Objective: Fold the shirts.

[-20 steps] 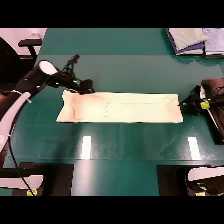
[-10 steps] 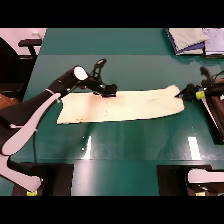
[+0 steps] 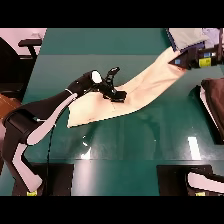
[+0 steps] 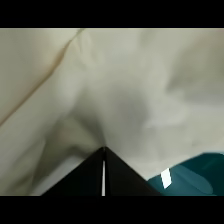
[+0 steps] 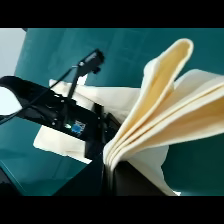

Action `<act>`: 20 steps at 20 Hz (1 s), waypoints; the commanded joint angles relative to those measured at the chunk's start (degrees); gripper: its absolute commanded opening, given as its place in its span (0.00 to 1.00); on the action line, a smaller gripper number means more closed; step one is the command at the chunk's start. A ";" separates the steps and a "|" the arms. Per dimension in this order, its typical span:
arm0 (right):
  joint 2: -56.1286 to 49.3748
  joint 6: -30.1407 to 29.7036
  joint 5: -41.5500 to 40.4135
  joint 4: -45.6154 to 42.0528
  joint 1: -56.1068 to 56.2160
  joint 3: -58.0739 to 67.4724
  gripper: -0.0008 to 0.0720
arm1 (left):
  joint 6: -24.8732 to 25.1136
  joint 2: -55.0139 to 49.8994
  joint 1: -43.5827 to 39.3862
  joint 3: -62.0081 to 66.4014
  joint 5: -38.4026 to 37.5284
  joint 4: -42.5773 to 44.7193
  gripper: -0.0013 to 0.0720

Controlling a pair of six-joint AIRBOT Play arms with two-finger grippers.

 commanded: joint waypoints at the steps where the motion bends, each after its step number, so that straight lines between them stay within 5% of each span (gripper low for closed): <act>1: 0.46 1.20 -2.14 0.87 6.25 4.55 0.03 | -0.07 -0.70 -0.31 0.42 1.09 0.04 0.05; 10: -0.22 1.57 -8.72 0.85 17.86 5.84 0.03 | -0.22 2.82 3.17 4.02 -0.63 4.66 0.05; 15: -4.94 -0.94 -13.29 8.31 27.85 5.86 0.03 | -1.38 18.34 16.74 4.13 -3.74 15.52 0.05; 20: -17.40 -6.49 -27.82 12.83 45.51 5.88 0.08 | -1.29 32.02 29.31 4.13 -6.16 18.47 0.05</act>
